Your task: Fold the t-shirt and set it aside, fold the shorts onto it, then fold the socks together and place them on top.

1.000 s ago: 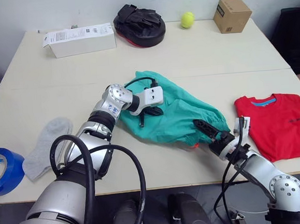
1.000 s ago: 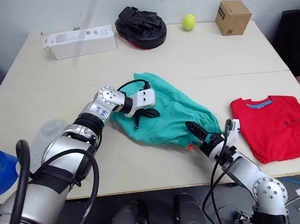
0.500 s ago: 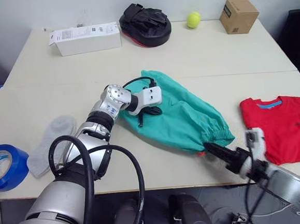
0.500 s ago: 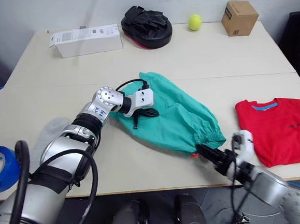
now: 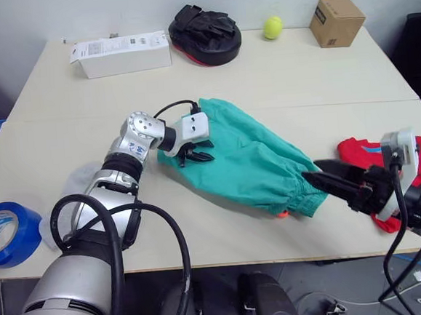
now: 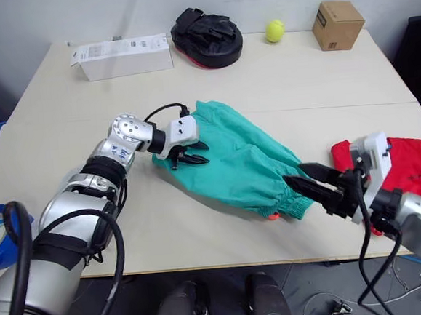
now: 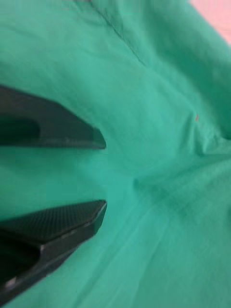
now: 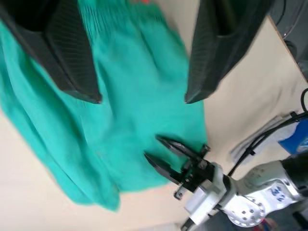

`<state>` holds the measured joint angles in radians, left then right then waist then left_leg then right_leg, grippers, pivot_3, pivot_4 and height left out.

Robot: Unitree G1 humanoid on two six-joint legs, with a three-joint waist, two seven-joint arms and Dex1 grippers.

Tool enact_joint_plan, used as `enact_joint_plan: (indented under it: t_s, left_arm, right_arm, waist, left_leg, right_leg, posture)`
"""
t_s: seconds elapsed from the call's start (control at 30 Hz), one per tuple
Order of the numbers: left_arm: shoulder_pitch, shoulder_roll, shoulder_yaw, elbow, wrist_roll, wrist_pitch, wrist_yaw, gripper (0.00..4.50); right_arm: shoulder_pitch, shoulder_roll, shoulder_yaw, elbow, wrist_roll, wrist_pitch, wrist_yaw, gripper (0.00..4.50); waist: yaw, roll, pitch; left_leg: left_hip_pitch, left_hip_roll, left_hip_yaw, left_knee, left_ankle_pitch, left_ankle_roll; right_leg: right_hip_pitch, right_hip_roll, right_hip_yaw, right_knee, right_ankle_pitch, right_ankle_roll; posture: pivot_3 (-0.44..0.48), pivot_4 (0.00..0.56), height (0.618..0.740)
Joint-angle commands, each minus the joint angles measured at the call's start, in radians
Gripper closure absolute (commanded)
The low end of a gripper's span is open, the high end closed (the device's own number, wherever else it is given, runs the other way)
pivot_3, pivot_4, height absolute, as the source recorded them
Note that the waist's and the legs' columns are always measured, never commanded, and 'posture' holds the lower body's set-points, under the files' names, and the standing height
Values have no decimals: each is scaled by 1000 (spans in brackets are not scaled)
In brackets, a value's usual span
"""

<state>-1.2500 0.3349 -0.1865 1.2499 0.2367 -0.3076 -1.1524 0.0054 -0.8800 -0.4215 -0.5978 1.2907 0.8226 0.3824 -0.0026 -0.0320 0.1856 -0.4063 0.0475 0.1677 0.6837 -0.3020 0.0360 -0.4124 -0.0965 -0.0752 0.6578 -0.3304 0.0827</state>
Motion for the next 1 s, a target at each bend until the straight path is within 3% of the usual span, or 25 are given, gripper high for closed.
enact_joint_plan:
  t_s: [0.03,0.07,0.17,0.3,0.5,0.6,0.67,0.77,0.87,1.0]
  left_arm:
    - [-29,39,25,-47,-29,11,-7,1409]
    - [-26,46,25,-47,-27,10,-5,1063]
    - [-14,60,26,-47,-28,-5,5,1278]
    - [-9,55,15,-27,-9,-5,81,2486]
    - [-8,44,-2,2,18,-19,156,4471]
    - [-22,39,24,-1,-13,0,144,4471]
    - [-22,47,44,-19,-44,-5,82,4079]
    - [11,79,57,-86,-90,-34,-57,3262]
    - [78,131,56,-205,-140,-60,-188,2280]
    - [163,206,26,-322,-139,-162,-257,929]
  right_arm:
    - [-154,-1,170,61,-197,-22,-3,2997]
    - [-197,9,221,85,-251,-29,3,3379]
    - [-300,12,420,161,-489,-101,77,4431]
    - [-412,51,637,312,-758,-214,168,4500]
    - [-490,97,729,457,-962,-338,273,4500]
    - [-479,128,665,422,-929,-372,321,4500]
    - [-458,144,595,378,-881,-372,334,4500]
    - [-380,97,526,303,-871,-395,394,3925]
    - [-264,23,460,206,-880,-431,459,2896]
    - [-120,-47,393,126,-913,-497,521,1424]
  waist:
    - [-1,0,0]
    - [0,0,0]
    - [2,0,0]
    - [1,0,0]
    - [0,0,0]
    - [-1,0,0]
    - [0,0,0]
    - [0,1,0]
    - [0,1,0]
    - [-1,1,0]
  left_leg:
    - [0,0,0,0,0,0]
    - [0,0,1,1,0,0]
    - [-1,-1,1,1,0,0]
    - [-2,-1,3,1,0,1]
    - [-2,-1,4,1,0,1]
    - [-2,-1,4,1,0,1]
    - [-2,-1,4,1,0,1]
    - [-2,-1,4,1,0,1]
    - [-2,-1,4,0,-1,0]
    - [-1,0,4,1,-1,0]
  right_leg:
    - [0,0,0,0,0,0]
    - [-1,0,0,0,0,0]
    - [-1,0,-2,0,0,0]
    - [-2,0,-4,1,0,0]
    - [-3,1,-4,2,0,1]
    - [-3,1,-4,2,0,1]
    - [-3,1,-4,2,1,1]
    - [-3,2,-4,3,0,1]
    - [-2,1,-4,3,1,1]
    - [-2,1,-3,2,0,1]
  posture:
    - [0,150,740]
    - [0,150,740]
    - [0,150,740]
    - [0,150,740]
    - [0,150,740]
    - [0,150,740]
    - [0,150,740]
    - [0,150,740]
    - [0,150,740]
    - [0,150,740]
